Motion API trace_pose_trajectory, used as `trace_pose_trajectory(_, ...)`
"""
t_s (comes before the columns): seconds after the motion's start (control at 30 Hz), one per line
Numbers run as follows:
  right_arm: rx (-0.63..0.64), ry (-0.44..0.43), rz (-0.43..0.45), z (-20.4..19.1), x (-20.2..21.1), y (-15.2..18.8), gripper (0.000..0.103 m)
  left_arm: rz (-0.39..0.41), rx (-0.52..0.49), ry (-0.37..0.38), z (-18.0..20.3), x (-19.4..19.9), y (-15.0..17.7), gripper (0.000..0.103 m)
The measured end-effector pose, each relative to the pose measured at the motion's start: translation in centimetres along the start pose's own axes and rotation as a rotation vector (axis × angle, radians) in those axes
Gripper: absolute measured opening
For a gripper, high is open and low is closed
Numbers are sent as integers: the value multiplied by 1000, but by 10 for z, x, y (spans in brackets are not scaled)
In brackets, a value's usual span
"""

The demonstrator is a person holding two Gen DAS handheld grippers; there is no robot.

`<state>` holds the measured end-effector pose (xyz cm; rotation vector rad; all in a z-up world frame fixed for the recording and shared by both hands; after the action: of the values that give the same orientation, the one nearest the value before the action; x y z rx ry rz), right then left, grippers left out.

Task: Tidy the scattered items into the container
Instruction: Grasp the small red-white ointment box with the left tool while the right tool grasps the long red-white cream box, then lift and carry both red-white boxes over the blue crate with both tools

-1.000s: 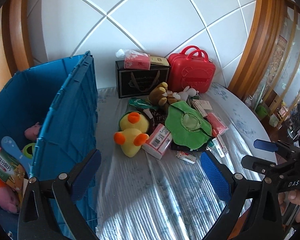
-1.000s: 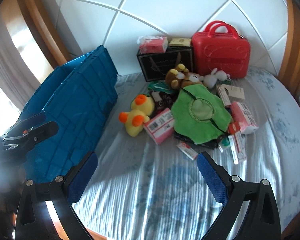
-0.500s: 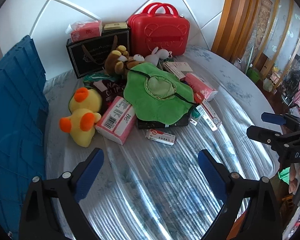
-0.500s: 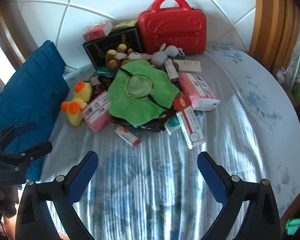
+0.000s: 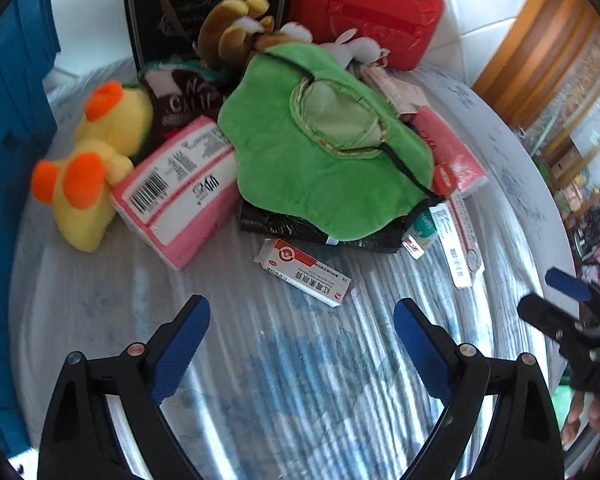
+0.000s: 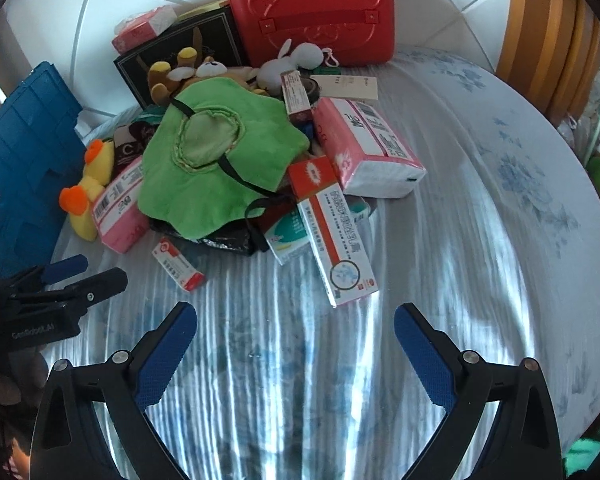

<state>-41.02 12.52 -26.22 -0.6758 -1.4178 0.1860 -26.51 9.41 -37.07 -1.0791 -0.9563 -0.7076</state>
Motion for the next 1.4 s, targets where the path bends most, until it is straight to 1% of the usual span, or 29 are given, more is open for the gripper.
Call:
trace_pose_trajectory(0.07,1,1,-16,8,-11,0,101,-23,52,-13,0,-19,-1,90)
trace_pose_trajectory(0.13,5,2,-27,14,-20,0,101,-37,79,-40,1,-36,-1,85)
trace_pose_trajectory(0.2,5,3,-39,20,-28,-1,101,-61,110,-52,2,-52,-1,77)
trace_pose_trajectory(0.27,6,-1,-49,24,-36,-3,101,-78,139,-52,3,-65,-1,72)
trace_pose_trajectory(0.33,9,-4,-57,28,-42,-4,101,-76,149,-57,6,-75,-2,71)
trace_pose_trajectory(0.43,13,-12,-63,31,-50,-8,101,-42,102,-99,12,-78,-5,69)
trace_pose_trajectory(0.47,16,-16,-65,31,-53,-9,101,-36,82,-118,12,-78,-4,62)
trace_pose_trajectory(0.5,20,-19,-66,31,-55,-11,101,-29,58,-136,12,-78,-3,53)
trace_pose_trajectory(0.53,23,-24,-67,31,-58,-12,101,-25,34,-151,10,-76,-1,48)
trace_pose_trajectory(0.57,27,-29,-69,31,-61,-13,101,-23,14,-156,8,-75,3,38)
trace_pose_trajectory(0.6,28,-32,-73,32,-64,-14,101,-25,-2,-153,6,-73,7,35)
trace_pose_trajectory(0.73,36,-44,-79,33,-77,-19,101,-37,-59,-147,-7,-62,30,32)
trace_pose_trajectory(0.8,39,-44,-84,34,-83,-22,101,-43,-65,-146,-15,-56,42,29)
trace_pose_trajectory(0.9,55,-28,-100,36,-93,-25,99,-48,-54,-140,-25,-47,56,28)
trace_pose_trajectory(0.93,63,-16,-111,36,-97,-25,95,-49,-54,-139,-27,-44,61,28)
trace_pose_trajectory(0.97,70,-8,-120,36,-100,-25,85,-52,-49,-135,-28,-42,64,28)
trace_pose_trajectory(1.0,75,-5,-133,36,-103,-24,79,-54,-47,-132,-28,-40,67,28)
trace_pose_trajectory(1.03,78,1,-144,36,-105,-23,68,-55,-48,-129,-27,-39,70,28)
trace_pose_trajectory(1.07,85,6,-150,35,-106,-22,61,-56,-52,-129,-26,-38,71,28)
trace_pose_trajectory(1.1,91,17,-153,35,-106,-21,57,-57,-54,-127,-25,-37,73,28)
trace_pose_trajectory(1.17,91,22,-161,34,-105,-20,44,-55,-57,-122,-22,-33,75,28)
trace_pose_trajectory(1.23,93,12,-170,32,-104,-17,43,-48,-58,-117,-19,-29,76,28)
trace_pose_trajectory(1.4,77,-7,-160,29,-90,-9,42,-37,-49,-105,-13,-21,75,28)
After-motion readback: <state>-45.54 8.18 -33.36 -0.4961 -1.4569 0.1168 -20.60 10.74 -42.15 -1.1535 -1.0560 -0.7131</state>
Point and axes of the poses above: each gripper's, at about its wrist camera, not at the fingertips, and x roughly against the way its jaws point, z to its right, y to its underside, the point moved 6 cm from there along -x, roughly the way its jaws point, and after that the axes turned 6 degrees about -y, right-handed, at the moved point
